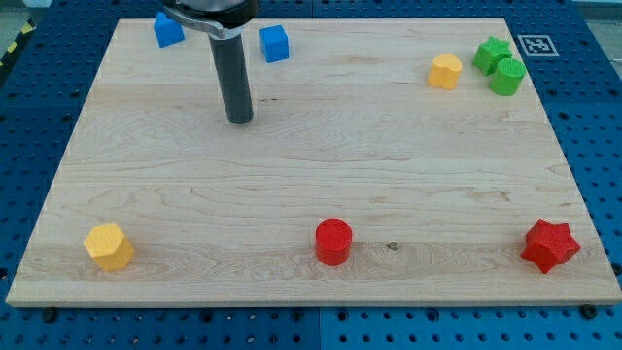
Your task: Push green circle and yellow heart a bit left
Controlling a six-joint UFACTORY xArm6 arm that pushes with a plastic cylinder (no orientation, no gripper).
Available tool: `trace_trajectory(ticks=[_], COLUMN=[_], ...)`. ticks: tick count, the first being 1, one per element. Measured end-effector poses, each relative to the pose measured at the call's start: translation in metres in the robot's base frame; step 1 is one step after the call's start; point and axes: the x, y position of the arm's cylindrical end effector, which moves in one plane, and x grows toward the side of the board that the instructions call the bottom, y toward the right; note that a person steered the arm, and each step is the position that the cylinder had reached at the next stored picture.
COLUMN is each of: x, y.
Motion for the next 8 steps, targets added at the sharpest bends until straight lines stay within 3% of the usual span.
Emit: trace_trajectory(ticks=[3, 5, 6, 7, 8], x=[-0.067, -0.181, -0.190, -0.172, -0.147], y=[0.127, 0.222, 0.315, 0.402, 0.415])
